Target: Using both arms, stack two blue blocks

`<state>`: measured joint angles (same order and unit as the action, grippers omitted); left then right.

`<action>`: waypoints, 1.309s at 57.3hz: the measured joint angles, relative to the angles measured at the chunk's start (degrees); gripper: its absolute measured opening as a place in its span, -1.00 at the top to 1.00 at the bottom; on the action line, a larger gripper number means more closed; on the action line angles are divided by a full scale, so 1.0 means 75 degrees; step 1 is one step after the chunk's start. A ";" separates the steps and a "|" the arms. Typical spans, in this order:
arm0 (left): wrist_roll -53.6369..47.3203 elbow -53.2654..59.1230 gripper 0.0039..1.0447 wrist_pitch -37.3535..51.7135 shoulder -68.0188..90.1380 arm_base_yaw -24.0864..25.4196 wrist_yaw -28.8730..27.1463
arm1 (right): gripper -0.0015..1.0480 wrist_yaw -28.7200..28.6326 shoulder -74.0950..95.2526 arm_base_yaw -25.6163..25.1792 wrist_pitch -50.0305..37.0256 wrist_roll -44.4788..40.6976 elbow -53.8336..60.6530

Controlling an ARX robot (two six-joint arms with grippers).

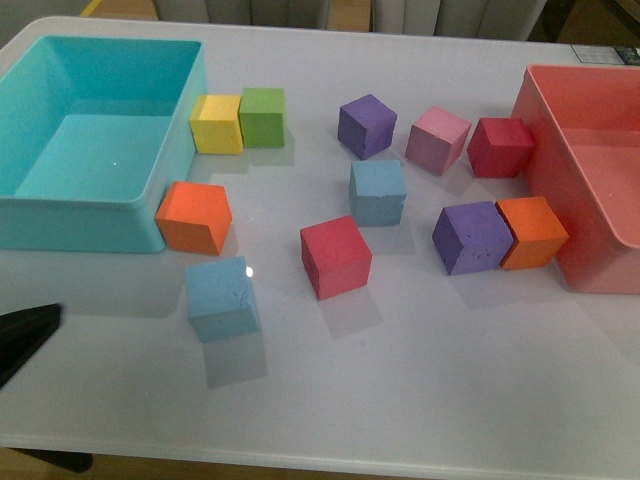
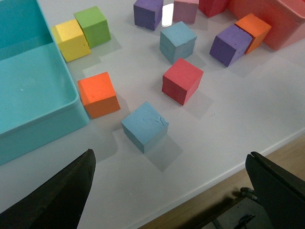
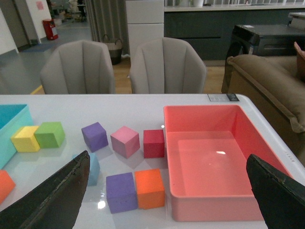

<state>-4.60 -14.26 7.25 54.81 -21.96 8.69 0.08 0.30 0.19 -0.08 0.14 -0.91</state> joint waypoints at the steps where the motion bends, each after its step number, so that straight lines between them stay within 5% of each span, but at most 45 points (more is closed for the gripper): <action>1: 0.0105 -0.0055 -0.84 0.0265 0.0388 -0.0131 -0.0102 | -0.83 -0.0003 0.0000 0.0000 0.0000 0.0003 0.0000; 12: 0.1139 -0.0828 -0.84 0.1862 0.3780 -0.1253 -0.0635 | -0.83 0.0000 0.0000 0.0000 0.0000 0.0003 0.0000; 24: 0.2011 -0.1839 -0.84 0.2037 0.5890 -0.1684 -0.0860 | -0.83 0.0000 0.0000 0.0000 0.0000 0.0000 0.0000; 75: 0.3803 -0.4701 -0.84 0.0335 0.8486 -0.0758 -0.2594 | -0.83 0.0000 -0.0003 0.0000 0.0000 0.0003 0.0000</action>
<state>23.92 -49.52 9.76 118.45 -27.64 -10.76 0.08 0.27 0.19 -0.08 0.16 -0.91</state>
